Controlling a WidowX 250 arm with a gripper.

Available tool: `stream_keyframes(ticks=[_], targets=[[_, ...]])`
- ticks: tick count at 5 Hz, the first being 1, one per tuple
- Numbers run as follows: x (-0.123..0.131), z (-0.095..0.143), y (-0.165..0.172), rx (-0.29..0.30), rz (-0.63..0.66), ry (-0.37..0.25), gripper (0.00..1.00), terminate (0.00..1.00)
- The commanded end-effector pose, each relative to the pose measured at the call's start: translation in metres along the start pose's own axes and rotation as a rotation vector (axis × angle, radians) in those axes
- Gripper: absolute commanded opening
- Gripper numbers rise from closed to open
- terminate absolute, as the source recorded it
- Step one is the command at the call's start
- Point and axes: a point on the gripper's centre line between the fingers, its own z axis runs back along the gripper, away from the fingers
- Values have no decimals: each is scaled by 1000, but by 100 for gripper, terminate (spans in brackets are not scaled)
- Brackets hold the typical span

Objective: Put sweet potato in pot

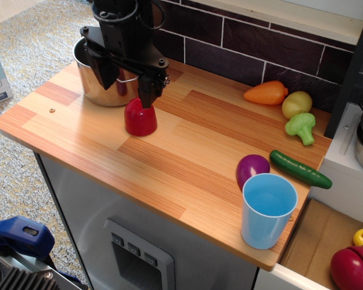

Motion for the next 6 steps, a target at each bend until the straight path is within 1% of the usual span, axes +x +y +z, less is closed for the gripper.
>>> stream_keyframes(ticks=[1,2,3,4,5,6], targets=[[0,0,0,0,0,0,100,0],[7,-12,2,-1,23,-30,100,0],[13,-24,3,3,13,-71,100,0],[16,-34,2,0,23,-92,100,0],[17,-43,2,-17,39,-97,100,0],[18,-55,1,-31,50,-116,100,0]])
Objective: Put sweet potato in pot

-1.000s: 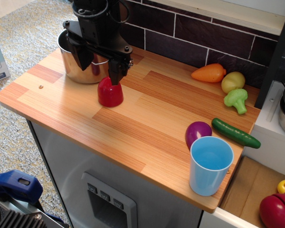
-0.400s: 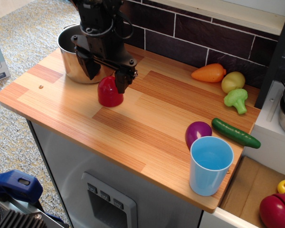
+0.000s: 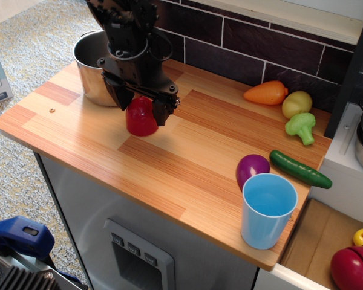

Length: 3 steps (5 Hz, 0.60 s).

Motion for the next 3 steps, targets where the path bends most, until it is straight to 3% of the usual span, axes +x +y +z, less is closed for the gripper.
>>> stream_keyframes(ticks=[1,3], targets=[[5,-12,1,-17,9,-42,100,0],[4,-27,-9,-44,40,-34,100,0]])
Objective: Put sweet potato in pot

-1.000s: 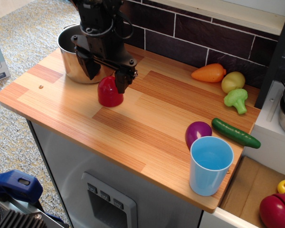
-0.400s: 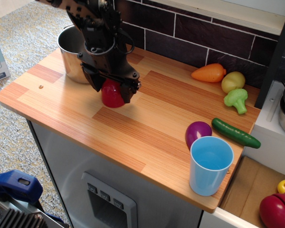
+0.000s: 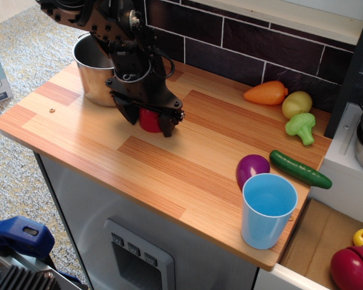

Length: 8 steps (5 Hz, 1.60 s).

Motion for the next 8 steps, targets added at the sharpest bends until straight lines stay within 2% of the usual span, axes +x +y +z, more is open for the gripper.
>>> stream_keyframes(ticks=[1,2,3,4,5,6,7,8], targets=[[1,23,-7,12,24,56,0,0],[-1,56,-9,54,47,120,0,0],[6,83,-2,160,9,118,0,0],[30,104,30,194,-47,108,0,0],[54,110,62,186,-87,103,0,0],[74,112,90,140,-140,139,0,0],[66,104,110,96,-162,135,100,0],[66,104,110,96,-162,135,100,0]])
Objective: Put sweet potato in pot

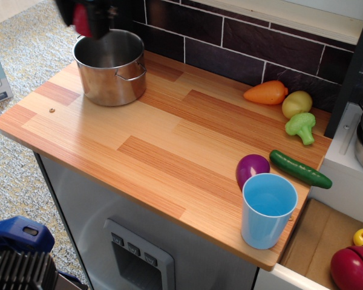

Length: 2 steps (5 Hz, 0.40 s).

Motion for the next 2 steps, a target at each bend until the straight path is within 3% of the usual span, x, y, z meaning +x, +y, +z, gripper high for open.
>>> stream_keyframes(ticks=[1,2], targets=[[9,16,4,28,-12,-51,100,0],[9,16,4,28,-12,-51,100,100]])
